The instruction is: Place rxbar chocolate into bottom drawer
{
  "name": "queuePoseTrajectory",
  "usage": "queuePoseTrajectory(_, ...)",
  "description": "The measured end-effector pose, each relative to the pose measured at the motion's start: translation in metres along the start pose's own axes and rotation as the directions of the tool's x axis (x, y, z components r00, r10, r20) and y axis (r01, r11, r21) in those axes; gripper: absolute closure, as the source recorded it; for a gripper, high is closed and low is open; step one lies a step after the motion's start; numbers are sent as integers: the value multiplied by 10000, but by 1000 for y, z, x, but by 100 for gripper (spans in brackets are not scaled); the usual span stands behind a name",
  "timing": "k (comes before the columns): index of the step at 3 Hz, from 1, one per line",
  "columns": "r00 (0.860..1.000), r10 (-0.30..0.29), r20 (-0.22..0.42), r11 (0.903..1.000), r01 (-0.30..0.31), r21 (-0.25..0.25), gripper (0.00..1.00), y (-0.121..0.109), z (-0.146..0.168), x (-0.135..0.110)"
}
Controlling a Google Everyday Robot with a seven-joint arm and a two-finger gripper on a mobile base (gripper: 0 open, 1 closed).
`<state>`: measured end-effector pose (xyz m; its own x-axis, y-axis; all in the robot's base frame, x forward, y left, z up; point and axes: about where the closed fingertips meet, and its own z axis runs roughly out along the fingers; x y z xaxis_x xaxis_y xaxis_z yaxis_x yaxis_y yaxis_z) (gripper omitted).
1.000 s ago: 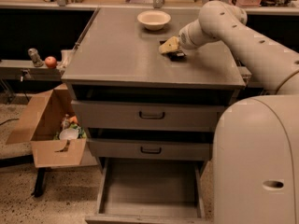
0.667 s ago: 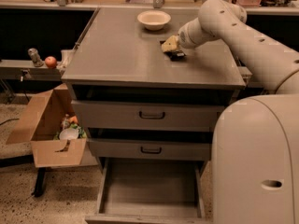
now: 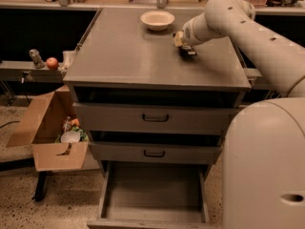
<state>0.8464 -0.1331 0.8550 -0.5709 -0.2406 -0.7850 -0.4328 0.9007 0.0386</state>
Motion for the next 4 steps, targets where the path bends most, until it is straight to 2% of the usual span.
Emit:
queuePoseTrajectory(1, 9949, -272, 972, 9996, 276, -23, 100, 0, -23, -25)
queuePoseTrajectory(2, 9815, -446, 1859, 9972, 549, -503, 100, 0, -45, -44)
queuePoseTrajectory(3, 9759, -826, 2021, 9937, 959, -572, 100, 7, -45, -50)
queuePoseTrajectory(4, 9794, -777, 1864, 9869, 1020, -1250, 100, 21, -43, -40)
